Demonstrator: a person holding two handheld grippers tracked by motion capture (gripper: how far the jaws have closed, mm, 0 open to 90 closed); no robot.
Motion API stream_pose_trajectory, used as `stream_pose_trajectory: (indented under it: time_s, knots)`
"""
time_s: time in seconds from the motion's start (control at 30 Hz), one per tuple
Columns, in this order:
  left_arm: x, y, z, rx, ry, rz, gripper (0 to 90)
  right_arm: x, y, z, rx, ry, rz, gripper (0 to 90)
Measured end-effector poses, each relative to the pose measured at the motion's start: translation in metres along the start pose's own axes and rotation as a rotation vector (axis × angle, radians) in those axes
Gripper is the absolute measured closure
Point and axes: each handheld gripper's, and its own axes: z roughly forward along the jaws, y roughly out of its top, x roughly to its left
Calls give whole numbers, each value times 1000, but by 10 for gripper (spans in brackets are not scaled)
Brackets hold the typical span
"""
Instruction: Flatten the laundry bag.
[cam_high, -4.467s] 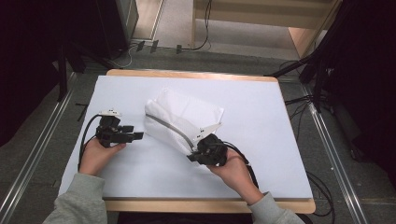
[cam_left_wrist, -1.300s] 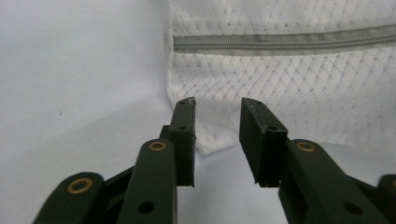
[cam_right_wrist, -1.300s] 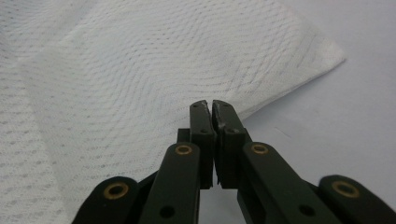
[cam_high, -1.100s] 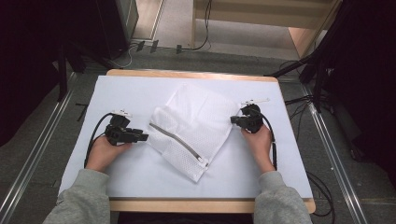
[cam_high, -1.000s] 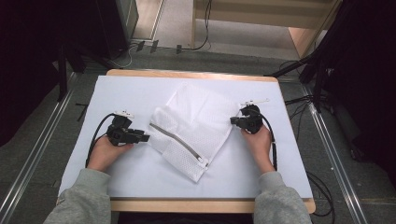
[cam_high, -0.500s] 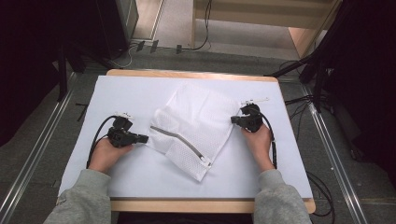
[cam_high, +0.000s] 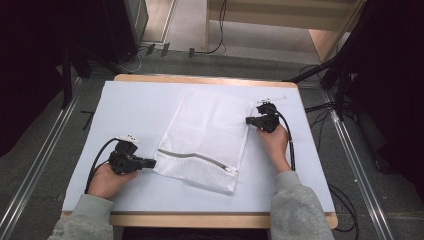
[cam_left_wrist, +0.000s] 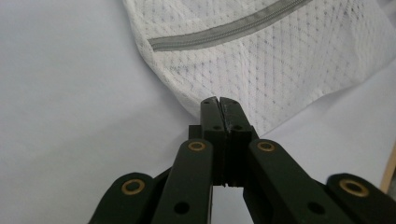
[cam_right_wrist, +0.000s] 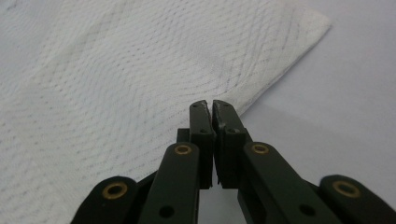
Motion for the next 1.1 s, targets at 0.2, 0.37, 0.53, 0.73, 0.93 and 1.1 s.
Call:
stream_pose_trajectory:
  time_s: [0.2,0.37,0.53,0.73,0.93,1.1]
  knots:
    - [-12,-15,-7,-24,-5,14,873,7,8,10,7,27,-22,880]
    - [-9,-13,-13,-80,5,-16,687,9,11,12,-1,25,-14,661]
    - [-6,0,-13,-116,47,-9,549,11,11,-4,-41,73,21,540]
    - [4,19,-6,-132,78,-17,461,25,-1,-21,-60,67,-27,520]
    - [14,36,2,-138,73,-26,451,37,-12,-30,-60,71,-62,515]
    - [28,48,13,-126,68,-47,453,46,-25,-37,-41,72,-87,516]
